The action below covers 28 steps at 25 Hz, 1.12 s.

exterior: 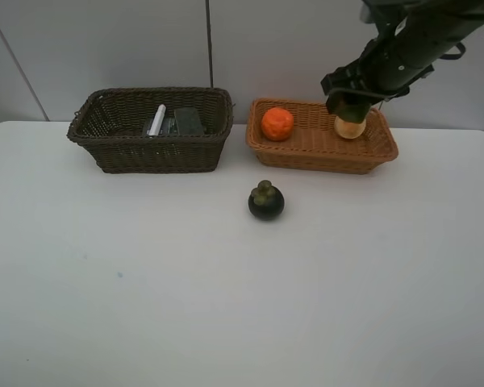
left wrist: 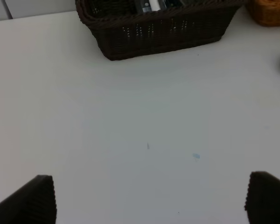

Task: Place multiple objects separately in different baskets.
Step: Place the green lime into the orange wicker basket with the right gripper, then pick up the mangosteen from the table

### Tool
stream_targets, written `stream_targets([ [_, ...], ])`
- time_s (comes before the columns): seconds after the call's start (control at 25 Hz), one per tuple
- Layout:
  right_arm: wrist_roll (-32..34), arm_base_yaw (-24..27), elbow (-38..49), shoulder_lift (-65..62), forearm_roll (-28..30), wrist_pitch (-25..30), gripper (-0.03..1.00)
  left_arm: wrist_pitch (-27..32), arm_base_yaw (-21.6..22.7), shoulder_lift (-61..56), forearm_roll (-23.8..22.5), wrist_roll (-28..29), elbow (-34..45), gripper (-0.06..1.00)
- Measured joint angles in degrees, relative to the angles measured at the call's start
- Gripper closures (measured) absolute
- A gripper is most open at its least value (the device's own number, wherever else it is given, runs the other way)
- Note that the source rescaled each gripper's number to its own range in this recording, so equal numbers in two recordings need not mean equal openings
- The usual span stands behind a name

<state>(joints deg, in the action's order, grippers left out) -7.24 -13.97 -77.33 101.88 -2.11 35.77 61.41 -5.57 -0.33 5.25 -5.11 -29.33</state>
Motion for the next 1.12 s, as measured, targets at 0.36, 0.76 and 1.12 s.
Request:
stream_targets([
  [0.36, 0.07, 7.72, -9.07, 14.37, -7.14, -3.79, 0.96, -0.05, 0.0, 0.0, 0.0, 0.0, 0.0, -0.06],
  [0.76, 4.16, 7.72, -9.38, 17.3, -5.3, -2.91, 0.01, -0.05, 0.0, 0.0, 0.0, 0.0, 0.0, -0.06],
  [1.12, 8.45, 6.34, -9.56, 9.23, -5.8, 13.02, -0.03, -0.05, 0.0, 0.0, 0.0, 0.0, 0.0, -0.06],
])
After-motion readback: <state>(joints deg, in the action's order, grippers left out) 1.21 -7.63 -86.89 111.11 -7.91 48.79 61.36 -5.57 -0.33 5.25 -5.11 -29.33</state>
